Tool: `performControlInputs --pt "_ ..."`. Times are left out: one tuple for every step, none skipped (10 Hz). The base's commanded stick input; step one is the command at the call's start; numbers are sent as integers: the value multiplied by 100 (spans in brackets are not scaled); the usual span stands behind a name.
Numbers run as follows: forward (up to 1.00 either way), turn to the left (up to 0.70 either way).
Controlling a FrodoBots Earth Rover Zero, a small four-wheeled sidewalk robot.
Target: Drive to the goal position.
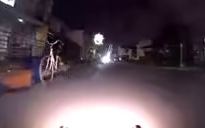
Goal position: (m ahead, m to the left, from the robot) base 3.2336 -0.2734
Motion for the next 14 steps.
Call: performControlInputs --pt "85 -34" --pt "85 -34" --pt "85 -34" --pt "85 -32" --pt "85 -24" --pt "85 -16" --pt "85 -8" --pt "85 0" --pt "85 0" --pt "85 0" --pt "85 0" --pt "85 0" --pt "85 0" --pt "85 0"
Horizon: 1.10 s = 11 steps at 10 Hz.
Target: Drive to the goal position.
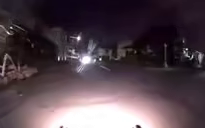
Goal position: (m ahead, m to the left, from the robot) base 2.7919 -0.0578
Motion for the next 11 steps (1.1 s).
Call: performControlInputs --pt "85 0" --pt "85 3" --pt "85 22" --pt "85 34" --pt "85 34" --pt "85 34" --pt "85 17" --pt "85 0" --pt "85 0" --pt "85 0" --pt "85 0"
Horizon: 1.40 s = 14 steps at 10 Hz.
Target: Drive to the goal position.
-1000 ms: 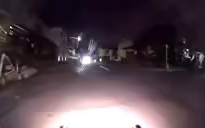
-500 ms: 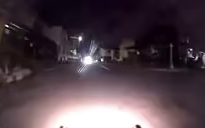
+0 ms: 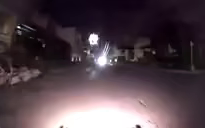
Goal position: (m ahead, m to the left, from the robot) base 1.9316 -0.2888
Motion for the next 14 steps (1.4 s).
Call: performControlInputs --pt "85 0" --pt "85 0" --pt "85 0" --pt "85 0" --pt "85 0" --pt "85 0" --pt "85 0" --pt "85 0" --pt "85 0" --pt "85 0" --pt "85 0" --pt "85 0" --pt "85 0" --pt "85 0"
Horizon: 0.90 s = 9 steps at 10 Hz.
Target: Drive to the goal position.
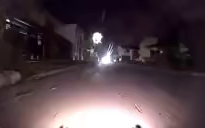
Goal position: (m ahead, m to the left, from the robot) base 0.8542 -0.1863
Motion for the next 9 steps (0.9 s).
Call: performControlInputs --pt "85 0" --pt "85 0" --pt "85 0" --pt "85 0" --pt "85 0" --pt "85 0" --pt "85 0" --pt "85 0" --pt "85 0"
